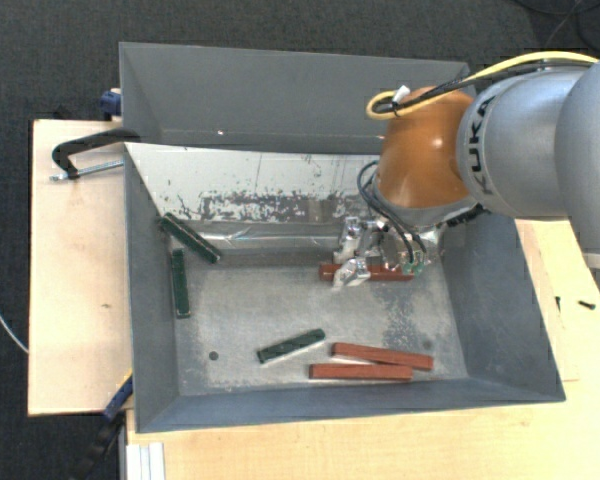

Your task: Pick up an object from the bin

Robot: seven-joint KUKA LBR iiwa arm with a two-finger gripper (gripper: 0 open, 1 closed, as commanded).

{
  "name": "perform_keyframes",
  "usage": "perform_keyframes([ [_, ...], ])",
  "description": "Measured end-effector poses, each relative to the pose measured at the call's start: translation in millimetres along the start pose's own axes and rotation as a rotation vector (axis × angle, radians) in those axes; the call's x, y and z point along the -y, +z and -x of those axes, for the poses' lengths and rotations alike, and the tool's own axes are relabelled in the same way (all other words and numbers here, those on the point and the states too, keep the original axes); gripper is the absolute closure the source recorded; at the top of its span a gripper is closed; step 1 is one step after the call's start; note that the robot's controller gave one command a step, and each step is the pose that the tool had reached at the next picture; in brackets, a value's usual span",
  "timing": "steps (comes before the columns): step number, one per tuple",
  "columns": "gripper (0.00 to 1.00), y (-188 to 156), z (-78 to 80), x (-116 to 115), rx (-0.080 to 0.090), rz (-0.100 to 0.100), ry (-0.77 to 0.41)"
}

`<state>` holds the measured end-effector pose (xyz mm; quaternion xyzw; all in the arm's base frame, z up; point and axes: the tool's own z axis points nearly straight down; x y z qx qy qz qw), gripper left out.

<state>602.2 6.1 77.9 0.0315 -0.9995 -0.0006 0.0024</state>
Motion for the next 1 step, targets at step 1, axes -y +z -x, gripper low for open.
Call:
perform_keyframes([
  [1,1.00,-134.3,-25.8,10.2,0.011,-0.001,-0.088],
])
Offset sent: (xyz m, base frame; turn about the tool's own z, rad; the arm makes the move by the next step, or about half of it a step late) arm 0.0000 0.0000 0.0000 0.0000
